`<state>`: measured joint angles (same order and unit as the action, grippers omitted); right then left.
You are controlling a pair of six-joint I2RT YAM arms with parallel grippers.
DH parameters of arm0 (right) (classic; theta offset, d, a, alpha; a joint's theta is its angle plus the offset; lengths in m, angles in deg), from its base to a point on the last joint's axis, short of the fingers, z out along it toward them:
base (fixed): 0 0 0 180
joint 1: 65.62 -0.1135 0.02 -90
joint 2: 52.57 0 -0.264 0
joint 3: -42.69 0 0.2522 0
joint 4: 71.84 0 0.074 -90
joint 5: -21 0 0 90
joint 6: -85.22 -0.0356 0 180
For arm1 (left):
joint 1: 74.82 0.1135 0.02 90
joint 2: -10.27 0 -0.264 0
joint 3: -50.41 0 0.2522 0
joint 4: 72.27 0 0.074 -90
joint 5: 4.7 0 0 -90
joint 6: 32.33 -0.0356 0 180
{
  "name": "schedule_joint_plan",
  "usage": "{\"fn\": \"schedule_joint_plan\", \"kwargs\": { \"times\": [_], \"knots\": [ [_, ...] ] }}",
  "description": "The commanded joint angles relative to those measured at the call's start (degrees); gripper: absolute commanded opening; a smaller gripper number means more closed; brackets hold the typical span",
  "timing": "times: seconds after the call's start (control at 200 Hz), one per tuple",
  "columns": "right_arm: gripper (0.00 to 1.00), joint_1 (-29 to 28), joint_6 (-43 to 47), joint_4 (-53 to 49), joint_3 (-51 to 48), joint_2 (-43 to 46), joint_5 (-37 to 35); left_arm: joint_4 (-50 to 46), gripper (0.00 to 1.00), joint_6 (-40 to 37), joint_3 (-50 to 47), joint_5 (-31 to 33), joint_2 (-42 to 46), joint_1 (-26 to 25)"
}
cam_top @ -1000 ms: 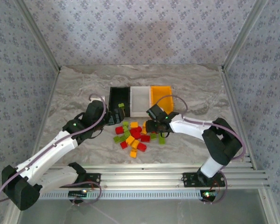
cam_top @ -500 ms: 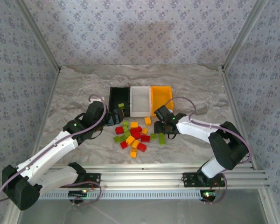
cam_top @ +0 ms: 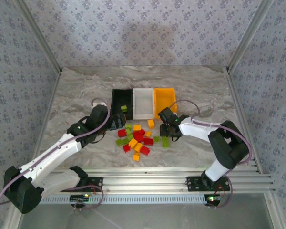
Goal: Sort the legos into containers by color
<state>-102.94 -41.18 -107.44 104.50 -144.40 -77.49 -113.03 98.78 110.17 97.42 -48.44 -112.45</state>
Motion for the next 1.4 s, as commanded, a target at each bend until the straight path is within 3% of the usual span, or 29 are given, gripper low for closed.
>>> {"fn": "schedule_joint_plan", "kwargs": {
  "times": [0.0, 0.265, 0.6, 0.79, 0.924, 1.279, 1.399],
  "knots": [
    [0.42, 0.4, -0.2, 1.1, 0.2, 0.8, 0.9, -0.7, 0.99, 1.1, -0.4, 1.9, -0.1, 0.3],
    [0.30, 2.2, -0.2, 0.4, -1.9, 6.7, 2.1, -1.1, 0.99, 1.3, -0.5, 1.6, 0.1, 0.4],
    [0.26, 4.7, 2.9, -2.3, -1.2, 14.5, 6.4, 3.9, 0.99, 1.0, -5.0, 2.5, 5.6, 0.5],
    [0.26, 5.4, 3.8, -4.3, 3.1, 17.1, 7.4, -0.6, 1.00, 0.0, -3.8, 2.6, 6.5, 0.9],
    [0.27, 6.7, 4.4, -3.7, 10.4, 12.6, 5.5, 1.6, 1.00, -0.5, -5.5, 1.1, 7.7, 0.9],
    [0.30, 12.6, 5.9, -1.7, 31.0, -12.1, 1.9, -0.4, 1.00, 0.0, -7.3, -0.6, 9.4, 1.0],
    [0.41, 13.2, 5.6, -3.7, 35.3, -16.8, 2.0, -1.1, 0.99, 0.3, -8.2, -0.9, 10.9, 0.9]
  ]
}}
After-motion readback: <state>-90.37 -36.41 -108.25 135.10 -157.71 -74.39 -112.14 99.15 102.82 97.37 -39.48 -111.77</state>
